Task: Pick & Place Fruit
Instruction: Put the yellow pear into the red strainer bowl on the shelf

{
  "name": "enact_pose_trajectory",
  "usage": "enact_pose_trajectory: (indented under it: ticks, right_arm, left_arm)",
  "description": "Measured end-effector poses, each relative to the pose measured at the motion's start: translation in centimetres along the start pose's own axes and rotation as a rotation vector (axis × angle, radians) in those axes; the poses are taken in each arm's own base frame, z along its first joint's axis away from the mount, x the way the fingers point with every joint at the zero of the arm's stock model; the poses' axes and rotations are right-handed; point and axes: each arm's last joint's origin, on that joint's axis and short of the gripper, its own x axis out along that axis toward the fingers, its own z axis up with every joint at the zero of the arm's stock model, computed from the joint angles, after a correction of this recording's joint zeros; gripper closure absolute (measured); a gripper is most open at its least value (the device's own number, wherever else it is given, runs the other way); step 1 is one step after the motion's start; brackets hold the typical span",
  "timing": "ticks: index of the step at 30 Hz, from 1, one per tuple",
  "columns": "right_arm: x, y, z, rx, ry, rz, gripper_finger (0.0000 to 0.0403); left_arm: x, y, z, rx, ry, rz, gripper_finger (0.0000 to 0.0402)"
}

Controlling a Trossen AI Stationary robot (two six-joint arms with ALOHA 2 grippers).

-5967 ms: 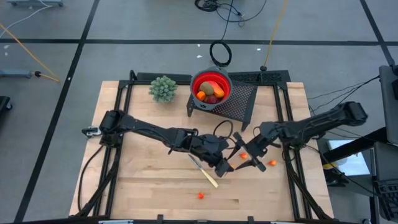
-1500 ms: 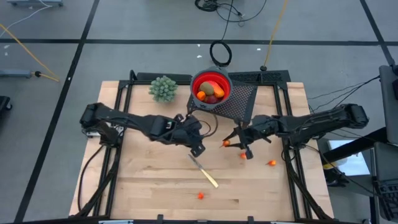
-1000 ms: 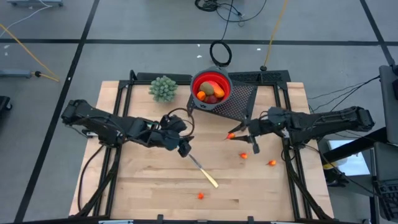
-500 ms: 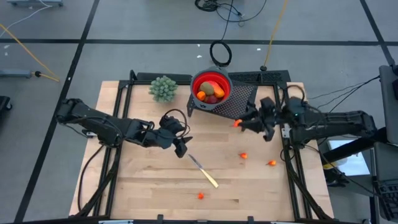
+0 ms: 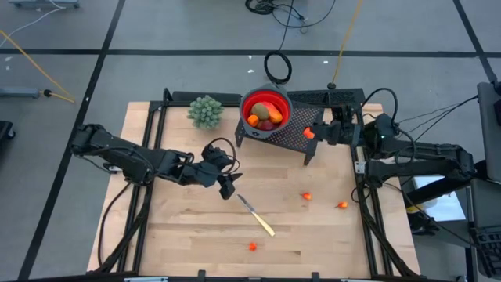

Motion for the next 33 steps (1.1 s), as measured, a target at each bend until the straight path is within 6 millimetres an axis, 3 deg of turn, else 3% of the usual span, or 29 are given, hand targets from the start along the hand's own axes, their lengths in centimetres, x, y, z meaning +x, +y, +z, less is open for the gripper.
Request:
enact_pose_trajectory:
  ticks: [8,13,19,33]
  right_arm:
    - [-0.2,-0.2,0.7,-0.016,0.005,0.002,0.0297]
    - [-0.1,-0.9,1.0,-0.209,-0.004,-0.032,0.0296]
    - [0.5,-3.4,1.2,-0.506,0.031,-0.140,0.0296]
    - [0.5,-9.1,3.2,-0.752,0.084,-0.381,0.0297]
  left_arm:
    - [0.0,0.0,0.0,-0.001,0.008,-0.014,0.0158]
    - [0.0,-0.1,0.0,0.011,0.012,-0.027,0.0158]
    - [0.0,0.0,0.0,0.035,0.012,-0.026,0.0158]
    - [3.5,2.1,-2.8,-0.019,-0.025,-0.149,0.0158]
